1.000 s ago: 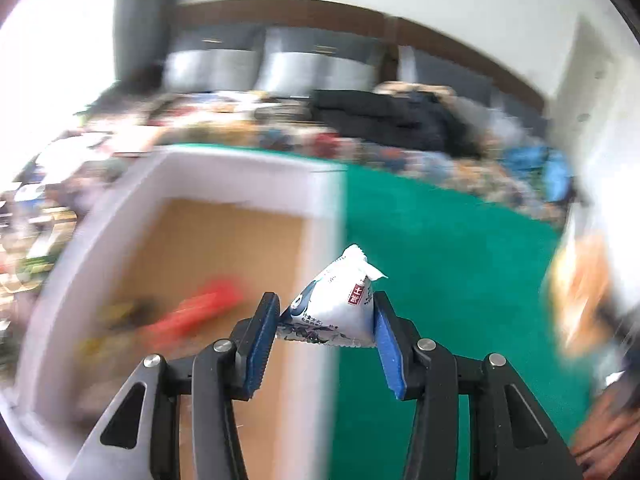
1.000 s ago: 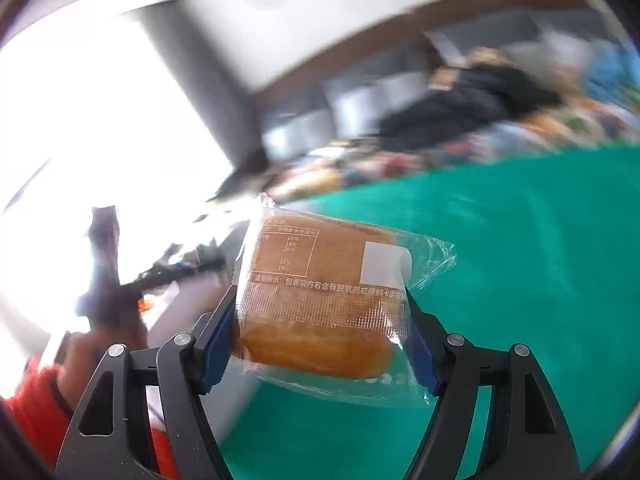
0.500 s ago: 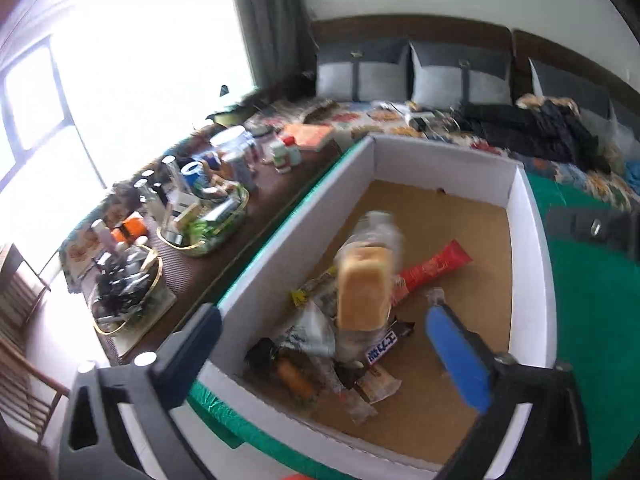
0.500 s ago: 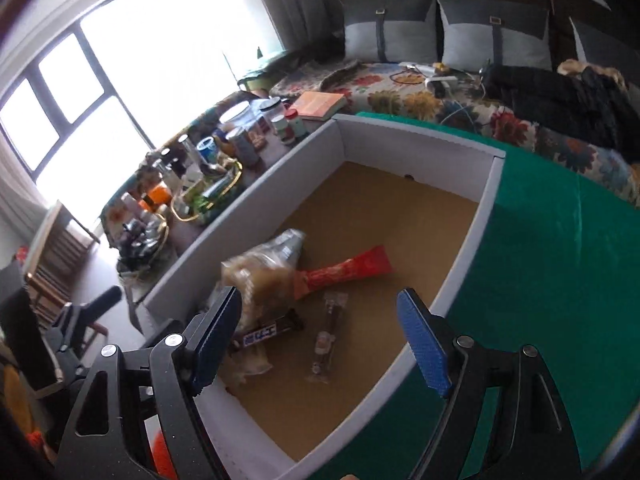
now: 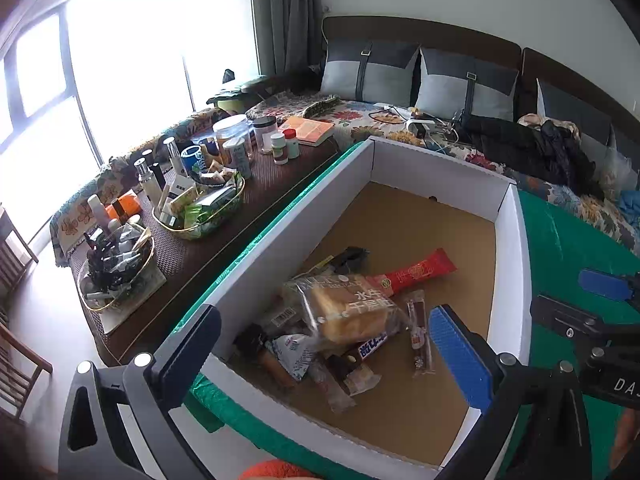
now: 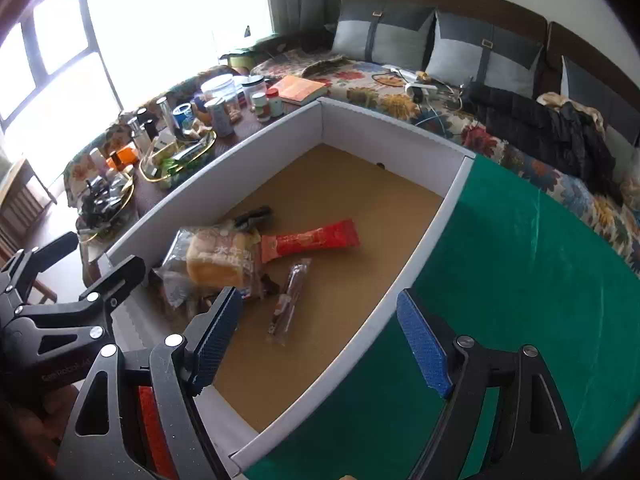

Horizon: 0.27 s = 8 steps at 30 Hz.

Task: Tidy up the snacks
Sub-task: 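Carry both snacks into the cardboard box and open both tools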

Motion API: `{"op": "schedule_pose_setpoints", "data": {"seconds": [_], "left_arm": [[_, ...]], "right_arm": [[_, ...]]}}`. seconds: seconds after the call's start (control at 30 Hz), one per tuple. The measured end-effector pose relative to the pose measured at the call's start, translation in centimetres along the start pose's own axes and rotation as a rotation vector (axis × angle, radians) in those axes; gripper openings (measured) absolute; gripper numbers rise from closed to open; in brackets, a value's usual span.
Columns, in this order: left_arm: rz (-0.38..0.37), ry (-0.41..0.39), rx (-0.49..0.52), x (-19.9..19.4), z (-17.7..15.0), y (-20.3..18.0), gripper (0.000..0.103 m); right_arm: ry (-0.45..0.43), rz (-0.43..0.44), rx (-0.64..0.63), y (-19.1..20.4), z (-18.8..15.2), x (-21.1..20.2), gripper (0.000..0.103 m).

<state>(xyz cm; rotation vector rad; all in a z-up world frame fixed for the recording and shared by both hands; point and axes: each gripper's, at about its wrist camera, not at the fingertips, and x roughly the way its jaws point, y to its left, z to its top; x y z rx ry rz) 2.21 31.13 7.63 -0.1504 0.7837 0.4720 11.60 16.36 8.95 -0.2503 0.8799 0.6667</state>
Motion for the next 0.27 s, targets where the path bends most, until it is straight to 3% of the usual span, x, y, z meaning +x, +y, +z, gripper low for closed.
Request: {"op": "schedule_pose_setpoints", "data": {"seconds": [0.27], "left_arm": [[-0.016,-0.01,-0.031,-0.52,0.04,0.8,0.103]], "right_arm": [[0.009,-0.004,-0.008,0.58,-0.13,0.08,0.083]]}}
